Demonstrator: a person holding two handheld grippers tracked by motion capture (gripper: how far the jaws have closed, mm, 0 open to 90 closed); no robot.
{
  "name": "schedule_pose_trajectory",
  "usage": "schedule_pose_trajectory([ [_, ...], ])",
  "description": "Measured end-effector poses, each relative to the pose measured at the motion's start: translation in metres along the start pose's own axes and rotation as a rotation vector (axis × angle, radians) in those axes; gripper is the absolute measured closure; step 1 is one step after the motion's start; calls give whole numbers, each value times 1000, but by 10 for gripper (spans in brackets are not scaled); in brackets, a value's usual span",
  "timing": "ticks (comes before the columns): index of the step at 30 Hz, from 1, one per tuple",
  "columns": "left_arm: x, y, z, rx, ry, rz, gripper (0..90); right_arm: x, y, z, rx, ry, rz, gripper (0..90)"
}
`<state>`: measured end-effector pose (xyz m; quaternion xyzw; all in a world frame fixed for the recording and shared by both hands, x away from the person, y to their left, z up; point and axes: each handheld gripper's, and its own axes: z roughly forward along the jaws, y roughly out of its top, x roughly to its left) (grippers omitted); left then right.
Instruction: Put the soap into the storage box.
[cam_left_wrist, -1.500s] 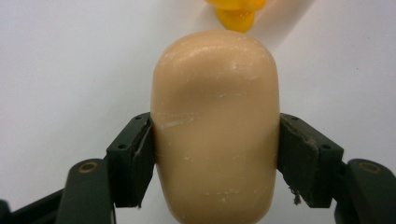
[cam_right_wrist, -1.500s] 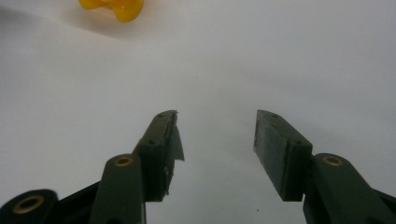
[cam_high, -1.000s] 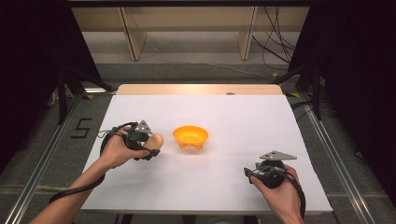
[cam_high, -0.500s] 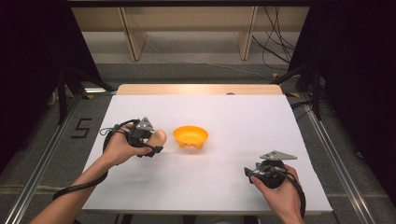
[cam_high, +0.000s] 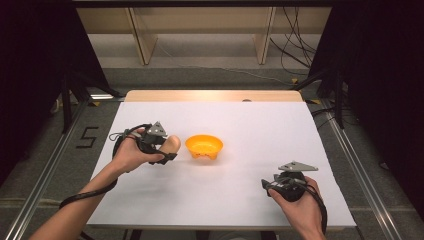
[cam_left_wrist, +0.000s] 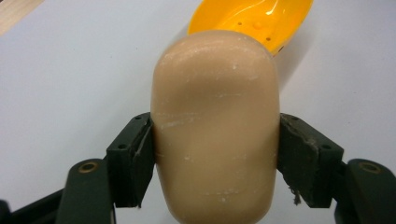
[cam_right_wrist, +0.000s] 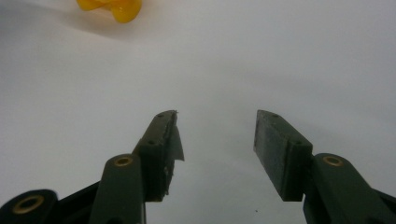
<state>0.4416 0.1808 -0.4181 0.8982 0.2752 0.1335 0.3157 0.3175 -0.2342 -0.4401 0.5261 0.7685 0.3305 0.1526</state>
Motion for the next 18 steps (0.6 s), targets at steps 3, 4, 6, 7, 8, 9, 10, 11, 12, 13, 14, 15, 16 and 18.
schedule_pose_trajectory([
  [3, 1, 2, 1, 5, 0, -13, 323, 1, 0, -1, 10, 4, 20, 497],
  [4, 1, 3, 2, 2, 2, -8, 323, 1, 0, 0, 3, 15, 18, 497],
  [6, 3, 4, 3, 3, 2, 11, 323, 0, 0, 0, 1, 15, 16, 496],
  [7, 4, 6, 3, 7, -5, 15, 323, 0, 0, 0, 1, 14, 17, 496],
  [8, 4, 6, 3, 7, -5, 15, 323, 0, 0, 0, 1, 14, 17, 496],
  [9, 4, 7, 3, 10, -5, 24, 323, -3, 0, 2, -24, 15, -16, 496],
  [10, 4, 8, 4, 2, -4, 19, 323, -3, 0, 2, -25, 16, -15, 496],
  [11, 5, 9, 4, 7, -6, 22, 323, -3, 0, 2, -25, 15, -15, 496],
  [12, 5, 10, 4, 10, -4, 26, 323, -3, 0, 2, -20, 8, -16, 496],
  [13, 5, 12, 5, 6, -7, 22, 323, -3, 0, 1, -20, 7, -18, 495],
  [14, 5, 12, 5, 6, -7, 22, 323, -3, 0, 1, -20, 7, -18, 495],
  [15, 6, 14, 5, 8, -7, 25, 323, -4, -1, 2, -23, 12, -22, 495],
  [16, 6, 14, 5, 8, -7, 25, 323, -4, -1, 2, -22, 10, -22, 495],
  [18, 6, 15, 6, 10, -11, 28, 323, -4, -1, 1, -18, 4, -22, 495],
])
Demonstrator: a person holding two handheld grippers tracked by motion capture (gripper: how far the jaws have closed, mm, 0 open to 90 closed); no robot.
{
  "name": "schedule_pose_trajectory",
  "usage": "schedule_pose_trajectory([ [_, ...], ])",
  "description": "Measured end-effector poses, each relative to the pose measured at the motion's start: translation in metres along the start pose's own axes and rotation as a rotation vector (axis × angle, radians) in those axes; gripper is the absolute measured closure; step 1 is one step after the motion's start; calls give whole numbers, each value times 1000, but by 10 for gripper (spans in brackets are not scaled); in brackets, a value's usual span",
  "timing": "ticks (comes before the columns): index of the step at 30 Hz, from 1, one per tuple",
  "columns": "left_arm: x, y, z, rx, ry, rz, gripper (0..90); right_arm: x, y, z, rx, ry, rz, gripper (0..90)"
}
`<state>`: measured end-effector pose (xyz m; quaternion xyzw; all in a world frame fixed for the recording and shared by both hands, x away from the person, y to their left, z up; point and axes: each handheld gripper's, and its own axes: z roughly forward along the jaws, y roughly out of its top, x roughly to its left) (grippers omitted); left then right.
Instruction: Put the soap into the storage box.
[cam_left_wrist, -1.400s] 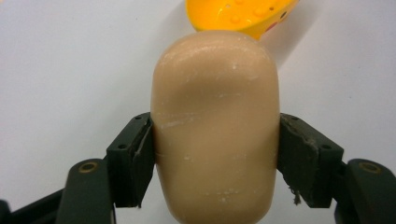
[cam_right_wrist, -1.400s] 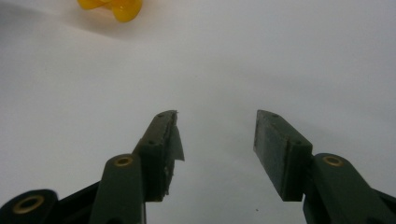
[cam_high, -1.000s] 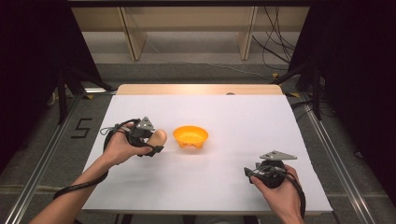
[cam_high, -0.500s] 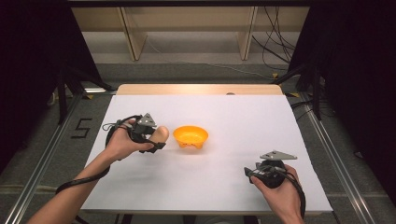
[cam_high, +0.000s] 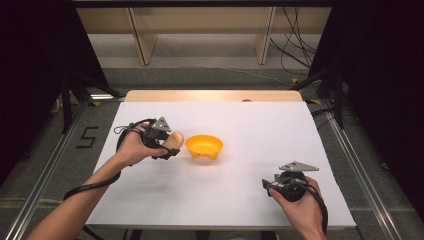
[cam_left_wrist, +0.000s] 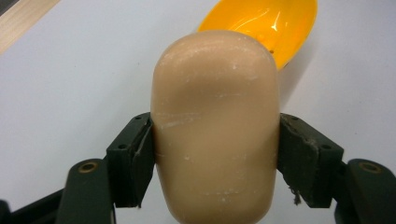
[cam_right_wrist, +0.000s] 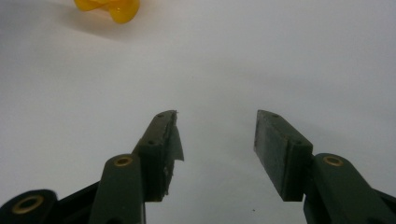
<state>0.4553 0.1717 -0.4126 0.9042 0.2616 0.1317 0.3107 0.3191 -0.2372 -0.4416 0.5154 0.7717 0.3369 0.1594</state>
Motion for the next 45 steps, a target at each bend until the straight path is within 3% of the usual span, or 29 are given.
schedule_pose_trajectory([
  [3, 1, 2, 1, 5, 0, 17, 323, 0, 0, 0, 2, 0, 8, 495],
  [4, 1, 3, 1, 10, -6, 28, 323, 3, 0, -2, 19, -6, 40, 495],
  [5, 1, 4, 2, 13, -9, 26, 323, 0, 0, -1, 7, -8, 1, 496],
  [6, 1, 5, 2, 16, -7, 35, 323, 0, 0, -1, 7, -8, 1, 496],
  [7, 2, 6, 3, 14, -11, 43, 323, 3, 0, -3, 28, -10, 37, 495],
  [10, 4, 8, 3, 18, -16, 50, 323, 2, 0, -2, 21, -9, 25, 495],
  [12, 6, 11, 3, 25, -12, 87, 323, 1, 0, -1, 13, -2, 18, 495],
  [21, 8, 19, 7, 56, -52, 158, 323, 1, -1, 0, 13, 6, 23, 494],
  [25, 8, 21, 9, 53, -62, 151, 323, 1, -1, -1, 13, 7, 23, 494],
  [27, 8, 23, 10, 57, -70, 177, 323, 1, -1, -1, 13, 7, 24, 494],
  [29, 7, 23, 11, 41, -76, 166, 323, 1, -1, 0, 13, 7, 24, 494],
  [30, 9, 24, 11, 56, -77, 190, 323, 1, -1, 0, 13, 7, 24, 494],
  [33, 8, 26, 11, 50, -89, 192, 323, 1, -1, 0, 14, 8, 26, 494],
  [34, 9, 27, 10, 75, -90, 229, 323, 1, -1, 0, 14, 7, 26, 494],
  [36, 8, 27, 11, 71, -95, 224, 323, 2, -1, 0, 11, 10, 36, 493],
  [37, 8, 29, 11, 77, -103, 245, 323, 2, -1, 0, 11, 10, 36, 493],
  [38, 7, 29, 11, 70, -107, 229, 323, 1, -1, 0, 12, 9, 32, 493],
  [42, 4, 31, 12, 56, -121, 236, 323, 1, -1, -1, 13, 7, 25, 493],
  [43, 4, 33, 12, 64, -117, 262, 323, 1, -1, 0, 9, 9, 36, 493],
  [45, 3, 34, 13, 65, -122, 267, 323, 2, -1, 0, 7, 9, 43, 493],
])
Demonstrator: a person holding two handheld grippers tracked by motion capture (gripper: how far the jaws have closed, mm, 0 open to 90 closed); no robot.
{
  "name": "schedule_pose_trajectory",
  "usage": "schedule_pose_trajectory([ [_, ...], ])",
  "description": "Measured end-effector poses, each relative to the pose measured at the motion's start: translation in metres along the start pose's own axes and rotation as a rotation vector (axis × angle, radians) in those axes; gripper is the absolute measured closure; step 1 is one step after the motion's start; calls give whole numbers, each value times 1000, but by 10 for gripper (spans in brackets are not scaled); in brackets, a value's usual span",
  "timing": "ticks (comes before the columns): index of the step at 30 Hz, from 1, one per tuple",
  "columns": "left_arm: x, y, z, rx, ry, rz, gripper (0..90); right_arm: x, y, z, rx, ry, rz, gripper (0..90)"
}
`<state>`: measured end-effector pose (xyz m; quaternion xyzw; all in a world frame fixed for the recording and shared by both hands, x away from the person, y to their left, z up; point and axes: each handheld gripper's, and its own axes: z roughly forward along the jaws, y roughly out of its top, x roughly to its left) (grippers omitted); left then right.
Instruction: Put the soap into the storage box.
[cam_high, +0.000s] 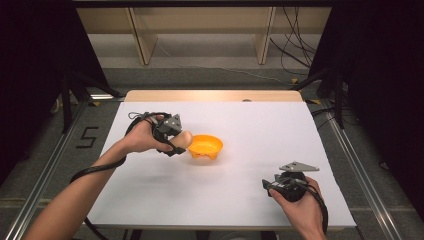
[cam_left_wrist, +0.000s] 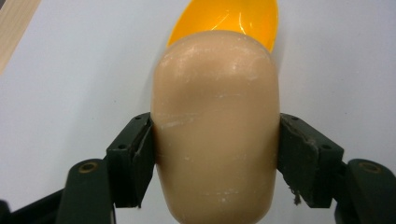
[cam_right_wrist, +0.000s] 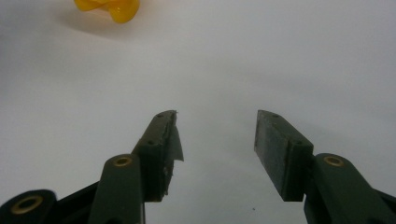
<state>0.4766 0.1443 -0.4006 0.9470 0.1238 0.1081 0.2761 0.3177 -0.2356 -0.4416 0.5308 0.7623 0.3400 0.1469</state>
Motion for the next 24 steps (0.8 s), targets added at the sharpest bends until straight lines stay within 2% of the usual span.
schedule_pose_trajectory([
  [4, 0, 4, 1, -4, -9, 16, 322, 1, 0, -3, 18, -19, -8, 493],
  [9, 0, 7, 2, -1, -12, 27, 322, 1, 0, -3, 17, -19, -8, 493],
  [10, 1, 8, 3, 5, -16, 40, 323, 1, 0, -2, 11, -13, -8, 493],
  [15, 1, 9, 5, 3, -17, 38, 323, 1, 0, -3, 9, -19, -1, 493],
  [17, 2, 10, 5, 7, -18, 49, 323, 1, 0, -3, 15, -15, 1, 493],
  [19, 2, 10, 6, 10, -23, 58, 323, 0, 0, -1, 15, 2, -3, 493],
  [24, 3, 11, 7, 15, -23, 70, 323, -1, 0, 0, 6, -1, -14, 493],
])
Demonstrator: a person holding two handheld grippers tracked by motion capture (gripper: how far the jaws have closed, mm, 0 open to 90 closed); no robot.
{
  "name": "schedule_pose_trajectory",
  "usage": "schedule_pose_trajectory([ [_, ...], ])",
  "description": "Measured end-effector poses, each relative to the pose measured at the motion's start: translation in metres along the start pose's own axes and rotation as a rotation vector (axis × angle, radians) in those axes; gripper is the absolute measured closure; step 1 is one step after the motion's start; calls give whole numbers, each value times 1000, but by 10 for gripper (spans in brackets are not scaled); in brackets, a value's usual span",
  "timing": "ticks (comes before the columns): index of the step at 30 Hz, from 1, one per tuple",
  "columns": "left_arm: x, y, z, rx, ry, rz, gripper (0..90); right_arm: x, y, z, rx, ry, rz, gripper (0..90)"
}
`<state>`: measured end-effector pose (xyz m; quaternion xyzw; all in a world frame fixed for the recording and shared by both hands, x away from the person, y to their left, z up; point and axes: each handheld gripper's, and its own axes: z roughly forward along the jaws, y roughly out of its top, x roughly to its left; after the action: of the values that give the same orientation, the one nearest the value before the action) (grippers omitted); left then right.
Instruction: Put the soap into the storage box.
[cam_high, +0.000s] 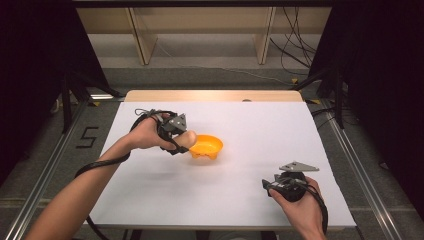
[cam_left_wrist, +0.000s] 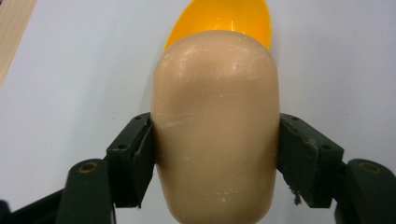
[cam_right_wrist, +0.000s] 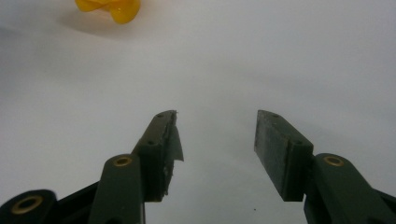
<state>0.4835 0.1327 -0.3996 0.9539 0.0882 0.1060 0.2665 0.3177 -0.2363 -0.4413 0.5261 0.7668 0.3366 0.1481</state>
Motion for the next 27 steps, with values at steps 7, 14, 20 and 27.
schedule_pose_trajectory([
  [7, 1, 4, 2, 1, -10, 3, 323, 2, 0, 0, -3, -4, 27, 493],
  [14, 1, 11, 5, 3, -16, 37, 323, 2, 0, 2, -10, -16, 22, 493],
  [20, 2, 14, 7, -5, -18, 45, 323, 1, 0, -2, 14, -14, 14, 493],
  [27, 3, 16, 9, -8, -22, 56, 323, 1, 0, -2, 14, -14, 14, 493],
])
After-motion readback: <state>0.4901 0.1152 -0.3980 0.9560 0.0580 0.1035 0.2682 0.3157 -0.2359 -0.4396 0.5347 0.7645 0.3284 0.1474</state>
